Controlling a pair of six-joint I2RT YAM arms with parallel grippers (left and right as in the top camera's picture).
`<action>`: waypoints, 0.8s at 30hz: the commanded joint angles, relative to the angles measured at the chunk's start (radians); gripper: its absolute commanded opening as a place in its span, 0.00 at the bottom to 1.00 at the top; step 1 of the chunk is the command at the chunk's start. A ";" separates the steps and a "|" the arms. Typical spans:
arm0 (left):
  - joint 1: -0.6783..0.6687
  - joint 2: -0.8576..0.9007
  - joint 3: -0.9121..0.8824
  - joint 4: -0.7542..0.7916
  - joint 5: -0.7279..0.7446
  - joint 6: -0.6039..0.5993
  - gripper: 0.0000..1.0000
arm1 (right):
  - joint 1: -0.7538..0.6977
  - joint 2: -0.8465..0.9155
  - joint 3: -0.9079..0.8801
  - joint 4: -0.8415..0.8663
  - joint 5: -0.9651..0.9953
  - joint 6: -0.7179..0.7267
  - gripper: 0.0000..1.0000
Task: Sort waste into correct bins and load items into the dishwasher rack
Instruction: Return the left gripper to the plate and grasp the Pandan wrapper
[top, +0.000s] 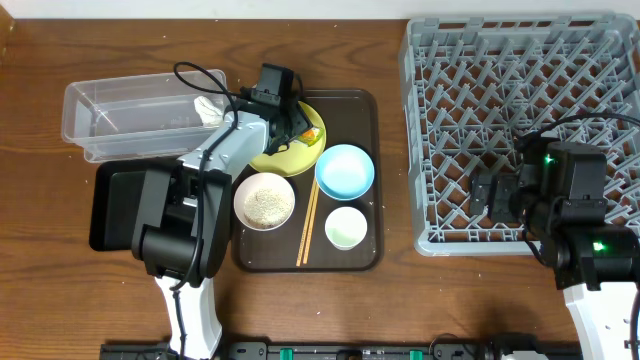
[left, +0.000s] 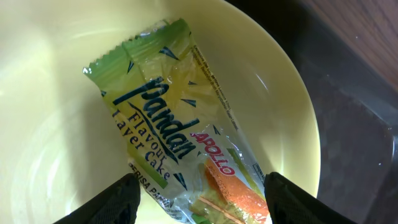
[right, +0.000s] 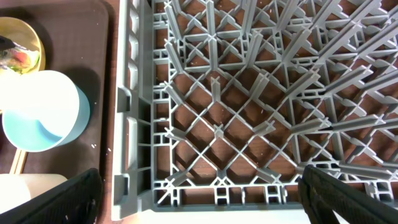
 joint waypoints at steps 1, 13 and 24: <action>-0.005 0.019 0.011 0.000 -0.006 -0.039 0.67 | 0.014 -0.002 0.010 -0.002 -0.005 0.008 0.99; -0.007 0.049 0.011 0.026 -0.010 -0.047 0.59 | 0.014 -0.002 0.010 -0.001 -0.005 0.008 0.99; -0.007 0.049 0.011 -0.002 -0.010 -0.045 0.06 | 0.014 -0.002 0.010 -0.002 -0.005 0.007 0.99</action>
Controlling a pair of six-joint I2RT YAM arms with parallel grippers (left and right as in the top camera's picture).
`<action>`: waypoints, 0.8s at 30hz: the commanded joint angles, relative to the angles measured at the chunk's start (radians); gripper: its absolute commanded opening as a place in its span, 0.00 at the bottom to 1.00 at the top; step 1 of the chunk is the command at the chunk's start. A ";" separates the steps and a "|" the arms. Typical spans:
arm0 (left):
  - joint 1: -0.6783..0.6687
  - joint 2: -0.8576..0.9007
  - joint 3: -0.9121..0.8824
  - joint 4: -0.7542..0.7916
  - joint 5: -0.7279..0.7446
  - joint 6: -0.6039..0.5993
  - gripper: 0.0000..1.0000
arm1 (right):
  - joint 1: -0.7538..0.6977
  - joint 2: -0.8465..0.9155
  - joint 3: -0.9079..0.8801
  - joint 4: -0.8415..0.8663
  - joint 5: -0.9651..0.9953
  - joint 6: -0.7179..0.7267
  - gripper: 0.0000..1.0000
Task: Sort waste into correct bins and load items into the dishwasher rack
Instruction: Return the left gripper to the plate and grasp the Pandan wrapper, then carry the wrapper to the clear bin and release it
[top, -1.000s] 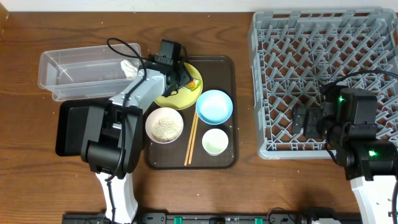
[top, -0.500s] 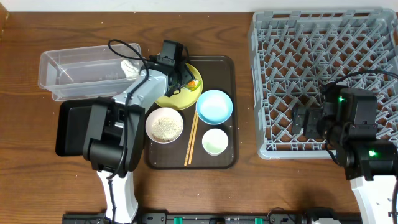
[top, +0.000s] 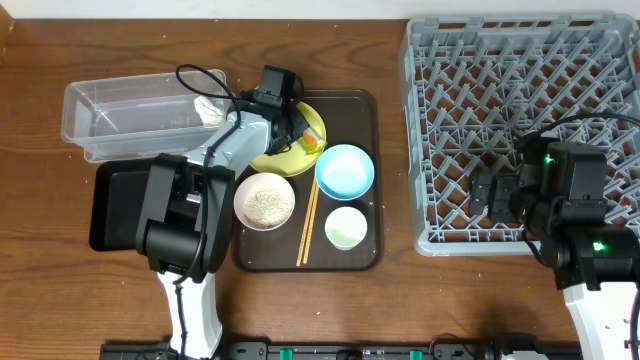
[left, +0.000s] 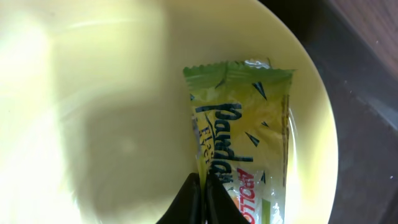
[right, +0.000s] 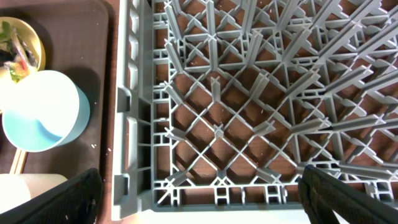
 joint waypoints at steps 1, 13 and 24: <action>-0.005 0.020 0.007 -0.016 -0.008 0.001 0.06 | 0.014 -0.002 0.010 -0.002 -0.005 0.007 0.99; -0.004 -0.116 0.007 -0.095 -0.012 0.172 0.06 | 0.014 -0.002 0.010 -0.005 -0.005 0.007 0.99; 0.120 -0.343 0.007 -0.147 -0.069 0.227 0.06 | 0.014 -0.002 0.010 -0.010 -0.004 -0.008 0.99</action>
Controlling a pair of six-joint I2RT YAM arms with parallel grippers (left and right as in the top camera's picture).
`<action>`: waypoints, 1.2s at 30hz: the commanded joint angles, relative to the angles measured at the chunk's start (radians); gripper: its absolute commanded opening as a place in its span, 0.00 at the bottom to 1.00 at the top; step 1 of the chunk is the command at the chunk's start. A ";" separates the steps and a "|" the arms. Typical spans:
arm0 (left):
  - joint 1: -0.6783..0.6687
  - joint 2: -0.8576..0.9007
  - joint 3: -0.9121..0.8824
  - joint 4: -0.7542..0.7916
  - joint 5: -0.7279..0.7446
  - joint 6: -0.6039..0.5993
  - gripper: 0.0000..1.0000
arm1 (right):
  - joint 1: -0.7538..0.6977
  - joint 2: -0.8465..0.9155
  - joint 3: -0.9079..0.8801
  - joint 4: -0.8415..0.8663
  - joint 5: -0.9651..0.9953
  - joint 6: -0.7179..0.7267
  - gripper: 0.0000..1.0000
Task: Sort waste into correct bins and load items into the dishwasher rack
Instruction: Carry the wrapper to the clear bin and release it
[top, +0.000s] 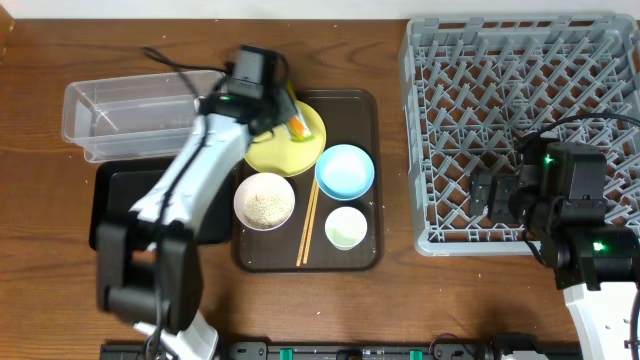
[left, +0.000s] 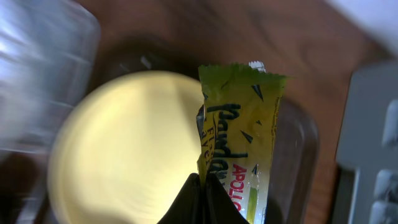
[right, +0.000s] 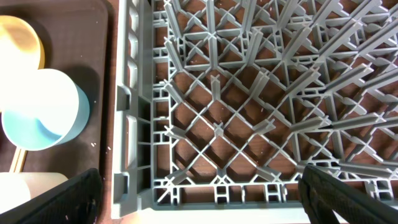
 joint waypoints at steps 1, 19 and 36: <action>0.096 -0.048 0.006 -0.024 -0.038 0.028 0.06 | 0.014 -0.002 0.010 -0.004 -0.004 -0.008 0.99; 0.449 -0.035 0.005 -0.022 -0.042 0.027 0.17 | 0.014 -0.002 0.010 -0.003 -0.004 -0.010 0.99; 0.362 -0.216 0.005 -0.227 -0.037 0.242 0.49 | 0.014 -0.002 0.010 -0.002 -0.004 -0.010 0.99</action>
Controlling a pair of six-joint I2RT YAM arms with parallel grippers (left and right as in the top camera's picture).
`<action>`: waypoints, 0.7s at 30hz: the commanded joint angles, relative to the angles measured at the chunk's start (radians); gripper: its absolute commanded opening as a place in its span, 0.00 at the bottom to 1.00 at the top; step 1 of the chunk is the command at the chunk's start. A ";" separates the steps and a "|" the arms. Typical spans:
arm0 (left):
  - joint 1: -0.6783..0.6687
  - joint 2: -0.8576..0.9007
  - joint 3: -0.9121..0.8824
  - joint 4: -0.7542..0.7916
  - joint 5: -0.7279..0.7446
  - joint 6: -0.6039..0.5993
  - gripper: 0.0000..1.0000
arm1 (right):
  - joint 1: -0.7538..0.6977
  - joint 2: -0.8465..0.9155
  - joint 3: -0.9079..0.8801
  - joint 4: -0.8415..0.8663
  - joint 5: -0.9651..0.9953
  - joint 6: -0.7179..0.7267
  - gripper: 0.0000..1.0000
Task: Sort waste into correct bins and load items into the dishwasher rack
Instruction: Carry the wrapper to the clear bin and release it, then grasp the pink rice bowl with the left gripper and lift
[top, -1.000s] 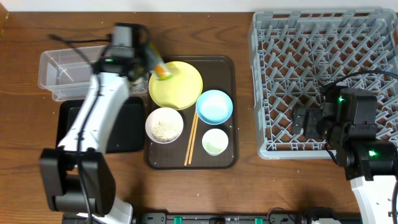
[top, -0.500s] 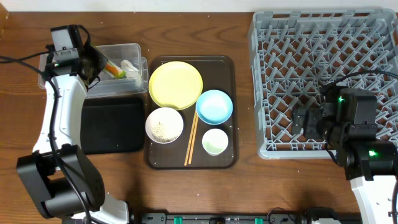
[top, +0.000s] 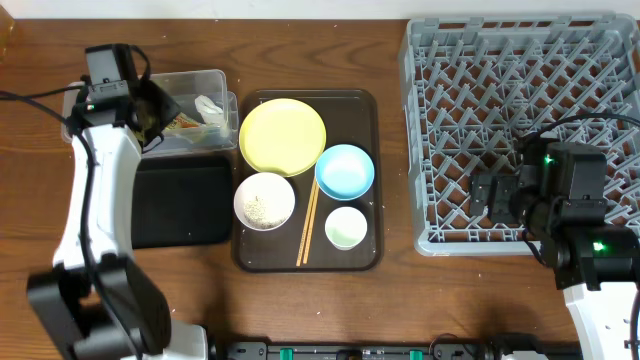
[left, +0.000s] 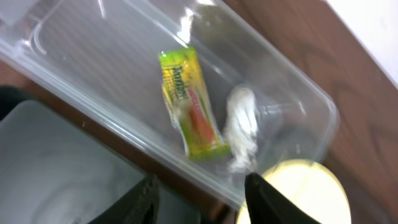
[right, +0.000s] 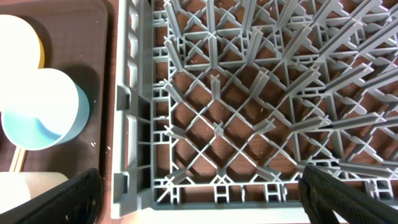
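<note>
A green pandan cake wrapper (left: 186, 102) lies flat in the clear plastic bin (left: 74, 37), beside a crumpled white tissue (left: 242, 124). My left gripper (left: 200, 193) hangs open above that bin's near wall, holding nothing. From overhead the left gripper (top: 150, 105) is over the clear bin (top: 100, 90), with the wrapper (top: 185, 122) below it. The yellow plate (top: 283, 135) on the brown tray (top: 365, 255) is bare. My right gripper (right: 200, 199) is open over the front edge of the grey dishwasher rack (right: 217, 93).
A black bin (top: 180, 205) sits in front of the clear one. The tray also carries a blue bowl (top: 345, 169), a white bowl of grains (top: 265, 200), a small cup (top: 346, 228) and chopsticks (top: 308, 225). The rack (top: 520, 60) fills the right side.
My left gripper was shut on the wrapper above the yellow plate. It is now open over the clear bin at the left, and the wrapper lies inside. The right arm has not moved.
My left gripper was open around the wrapper on the yellow plate. Then it was shut on the wrapper there, then held it above the plate. Now the wrapper lies in the clear bin and the plate is bare. The right gripper stayed open at the rack.
</note>
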 joint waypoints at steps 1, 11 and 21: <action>-0.068 -0.101 0.006 -0.087 -0.008 0.155 0.50 | 0.014 -0.002 0.010 -0.001 -0.004 -0.010 0.99; -0.351 -0.130 -0.056 -0.354 0.051 0.190 0.53 | 0.014 -0.002 0.010 -0.001 -0.005 -0.010 0.99; -0.569 -0.047 -0.200 -0.230 0.049 0.185 0.53 | 0.014 -0.002 0.010 -0.003 -0.005 -0.010 0.99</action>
